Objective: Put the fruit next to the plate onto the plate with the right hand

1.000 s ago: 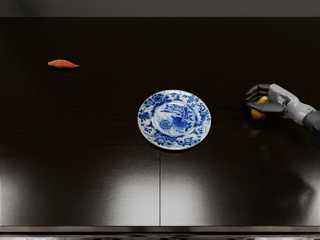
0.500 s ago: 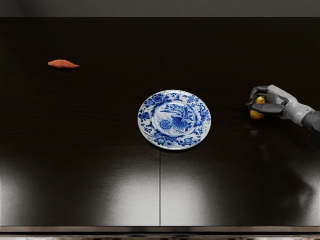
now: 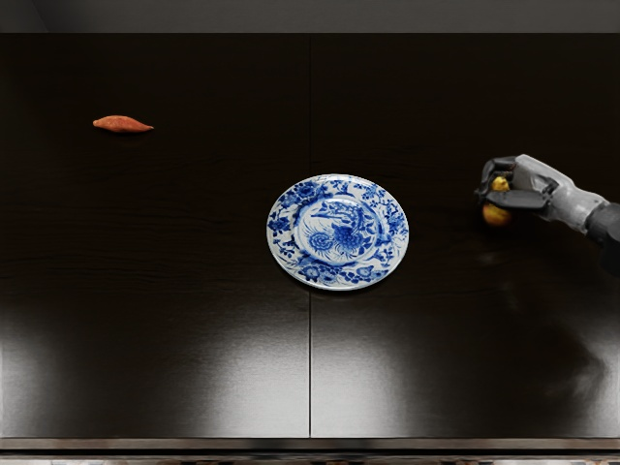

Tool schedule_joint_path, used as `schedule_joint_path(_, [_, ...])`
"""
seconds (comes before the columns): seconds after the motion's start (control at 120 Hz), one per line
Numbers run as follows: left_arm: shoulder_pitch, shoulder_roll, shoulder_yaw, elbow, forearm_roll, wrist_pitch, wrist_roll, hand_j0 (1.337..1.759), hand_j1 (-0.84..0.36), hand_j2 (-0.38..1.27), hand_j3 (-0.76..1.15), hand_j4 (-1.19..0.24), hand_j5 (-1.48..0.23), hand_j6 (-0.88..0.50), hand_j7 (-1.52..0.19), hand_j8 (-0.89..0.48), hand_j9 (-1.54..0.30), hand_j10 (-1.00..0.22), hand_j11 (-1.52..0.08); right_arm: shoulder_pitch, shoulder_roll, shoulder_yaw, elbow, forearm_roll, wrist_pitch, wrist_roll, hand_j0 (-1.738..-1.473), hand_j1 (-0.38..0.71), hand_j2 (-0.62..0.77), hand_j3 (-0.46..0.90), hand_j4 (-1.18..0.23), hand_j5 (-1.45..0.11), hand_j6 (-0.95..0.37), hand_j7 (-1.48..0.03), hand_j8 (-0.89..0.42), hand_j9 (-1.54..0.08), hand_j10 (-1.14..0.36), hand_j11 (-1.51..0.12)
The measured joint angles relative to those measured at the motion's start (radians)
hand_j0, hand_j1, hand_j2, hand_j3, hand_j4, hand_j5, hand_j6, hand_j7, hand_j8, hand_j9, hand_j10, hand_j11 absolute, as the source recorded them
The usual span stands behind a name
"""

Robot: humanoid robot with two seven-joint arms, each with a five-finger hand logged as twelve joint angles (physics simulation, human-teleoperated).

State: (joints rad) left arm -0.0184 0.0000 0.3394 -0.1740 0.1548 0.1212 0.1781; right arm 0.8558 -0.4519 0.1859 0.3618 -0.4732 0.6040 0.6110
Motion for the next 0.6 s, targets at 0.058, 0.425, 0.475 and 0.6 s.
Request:
schedule_joint_path(0.058, [0.000,0.000,0.000,0.000,0.000,0.000,0.000,1.658,0.35,0.00,0.00,0.00,0.00,0.00,0.00,0.00,0.00,0.00,0.00,0.009,0.000,0.004,0.001,0.002,0.005,0.000,-1.649,0.47,-0.08,0.00,-0.86,-1.14,-0.88,-1.13,-0.85,-1.15,-0.69,-1.17])
schedule_joint_path(0.425, [0.000,0.000,0.000,0.000,0.000,0.000,0.000,1.658,0.35,0.00,0.00,0.00,0.00,0.00,0.00,0.00,0.00,0.00,0.00,0.061,0.036,-0.008,0.011,0.076,0.004,0.000,-1.651,0.54,-0.07,0.00,-0.87,-1.13,-0.86,-1.13,-0.82,-1.15,-0.78,-1.16])
schedule_joint_path(0.475, [0.000,0.000,0.000,-0.001,0.000,0.000,0.000,1.658,0.35,0.00,0.00,0.00,0.00,0.00,0.00,0.00,0.00,0.00,0.00,0.068,0.053,-0.009,0.012,0.080,0.004,0.000,-1.649,0.55,-0.08,0.00,-0.87,-1.13,-0.86,-1.13,-0.83,-1.15,-0.81,-1.16])
schedule_joint_path(0.6, [0.000,0.000,0.000,-0.001,0.000,0.000,0.000,1.658,0.35,0.00,0.00,0.00,0.00,0.00,0.00,0.00,0.00,0.00,0.00,0.085,0.108,-0.011,0.013,0.087,0.004,0.001,-1.640,0.55,-0.11,0.00,-0.87,-1.14,-0.86,-1.13,-0.84,-1.16,-0.81,-1.19])
